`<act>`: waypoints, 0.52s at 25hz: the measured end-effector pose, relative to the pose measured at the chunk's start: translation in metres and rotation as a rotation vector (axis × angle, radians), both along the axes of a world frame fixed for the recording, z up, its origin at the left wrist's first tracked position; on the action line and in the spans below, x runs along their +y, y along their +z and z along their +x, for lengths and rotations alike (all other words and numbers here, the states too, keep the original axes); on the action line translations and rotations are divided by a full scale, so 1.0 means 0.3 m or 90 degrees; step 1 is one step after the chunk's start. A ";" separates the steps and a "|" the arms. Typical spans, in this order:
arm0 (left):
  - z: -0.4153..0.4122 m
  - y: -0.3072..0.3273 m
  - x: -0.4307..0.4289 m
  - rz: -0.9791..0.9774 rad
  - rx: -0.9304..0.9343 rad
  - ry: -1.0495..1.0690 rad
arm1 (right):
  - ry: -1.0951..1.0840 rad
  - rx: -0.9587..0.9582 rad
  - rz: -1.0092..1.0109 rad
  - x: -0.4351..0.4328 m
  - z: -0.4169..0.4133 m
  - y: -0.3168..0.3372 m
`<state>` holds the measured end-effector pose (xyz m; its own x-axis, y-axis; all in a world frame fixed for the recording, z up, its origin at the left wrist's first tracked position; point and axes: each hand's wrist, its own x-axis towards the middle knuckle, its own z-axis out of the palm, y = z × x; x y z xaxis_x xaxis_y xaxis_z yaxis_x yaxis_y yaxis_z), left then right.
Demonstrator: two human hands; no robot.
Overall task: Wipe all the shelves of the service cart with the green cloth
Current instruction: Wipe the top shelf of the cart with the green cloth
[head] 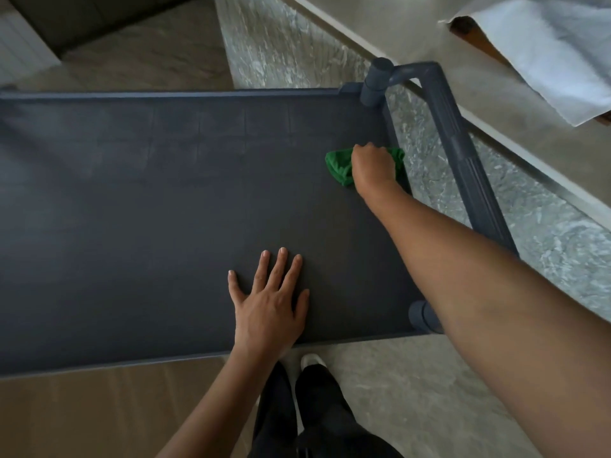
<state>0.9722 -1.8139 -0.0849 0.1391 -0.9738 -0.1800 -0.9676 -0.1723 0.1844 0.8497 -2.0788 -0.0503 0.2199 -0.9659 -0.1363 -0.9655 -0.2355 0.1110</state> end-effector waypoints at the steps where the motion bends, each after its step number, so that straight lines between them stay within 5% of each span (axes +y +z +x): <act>1: 0.000 0.001 0.000 0.001 -0.004 0.001 | 0.009 -0.004 -0.003 -0.023 0.002 0.006; 7: -0.009 0.010 0.005 -0.002 -0.014 0.004 | -0.006 -0.023 0.009 0.034 -0.019 0.036; 13: -0.006 0.014 0.008 -0.007 -0.014 0.001 | -0.060 -0.017 0.106 0.413 -0.091 0.037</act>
